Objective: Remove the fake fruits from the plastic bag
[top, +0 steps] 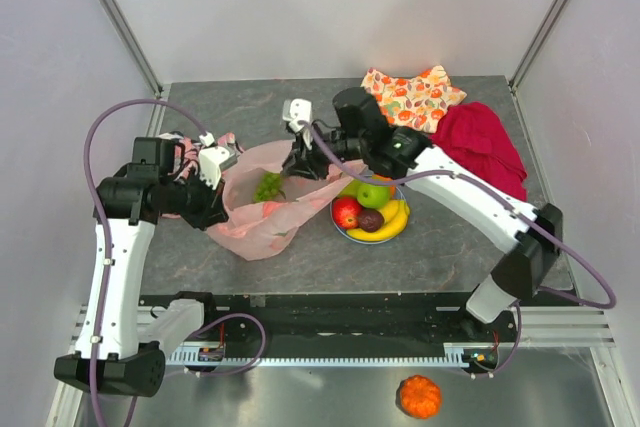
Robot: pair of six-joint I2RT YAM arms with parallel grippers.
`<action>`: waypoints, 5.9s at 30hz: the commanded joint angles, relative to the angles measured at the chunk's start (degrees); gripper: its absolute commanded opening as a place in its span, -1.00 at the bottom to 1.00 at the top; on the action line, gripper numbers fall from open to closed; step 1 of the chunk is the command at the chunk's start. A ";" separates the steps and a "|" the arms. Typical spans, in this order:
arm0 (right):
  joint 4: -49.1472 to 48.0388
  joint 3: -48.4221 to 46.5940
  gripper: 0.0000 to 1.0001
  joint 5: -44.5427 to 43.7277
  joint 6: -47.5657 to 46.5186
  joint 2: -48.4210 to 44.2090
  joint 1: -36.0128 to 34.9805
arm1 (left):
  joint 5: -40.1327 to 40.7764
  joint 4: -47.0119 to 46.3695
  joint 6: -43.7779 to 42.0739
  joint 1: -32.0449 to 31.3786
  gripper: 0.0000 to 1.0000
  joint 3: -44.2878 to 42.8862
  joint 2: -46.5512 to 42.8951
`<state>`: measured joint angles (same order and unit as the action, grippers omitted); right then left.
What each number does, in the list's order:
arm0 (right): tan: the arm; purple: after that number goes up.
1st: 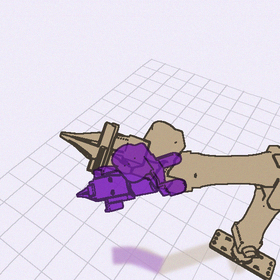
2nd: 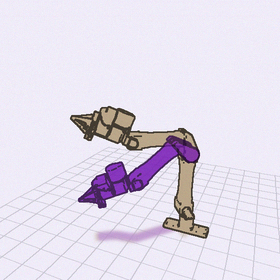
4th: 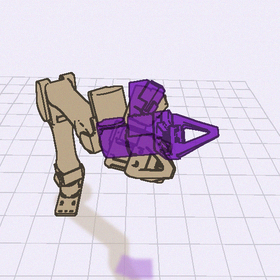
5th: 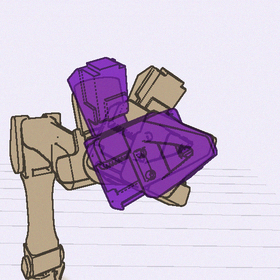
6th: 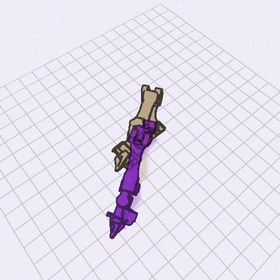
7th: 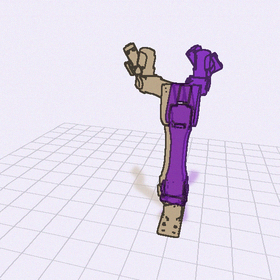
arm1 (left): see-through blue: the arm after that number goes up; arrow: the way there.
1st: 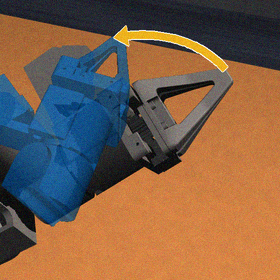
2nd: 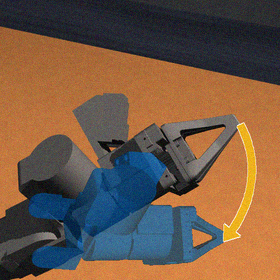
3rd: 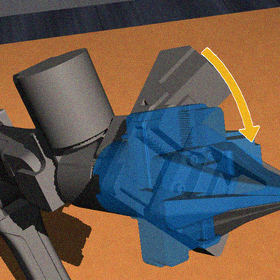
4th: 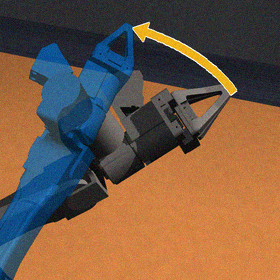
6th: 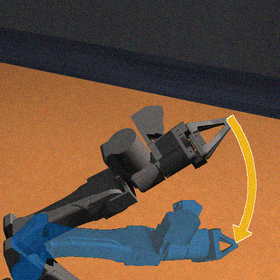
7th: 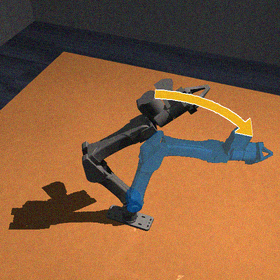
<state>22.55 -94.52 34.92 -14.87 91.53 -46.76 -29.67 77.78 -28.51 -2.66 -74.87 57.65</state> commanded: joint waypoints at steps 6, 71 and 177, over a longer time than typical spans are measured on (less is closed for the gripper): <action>-1.35 2.85 -0.49 -1.95 -3.06 12.35 -2.28 | 3.83 10.20 -3.39 0.02 -0.97 4.55 -3.50; 4.52 -8.66 -0.99 -2.75 5.30 7.09 -4.13 | 6.90 -10.88 -1.83 0.02 -0.97 11.59 0.62; 18.32 34.15 0.43 -30.69 -19.49 -29.30 14.07 | 3.48 -17.13 10.93 0.11 -0.97 -4.76 22.42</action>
<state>42.22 -56.16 6.55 -36.12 63.64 -32.80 -25.65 61.21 -17.91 -2.66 -79.05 80.29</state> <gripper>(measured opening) 0.703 0.029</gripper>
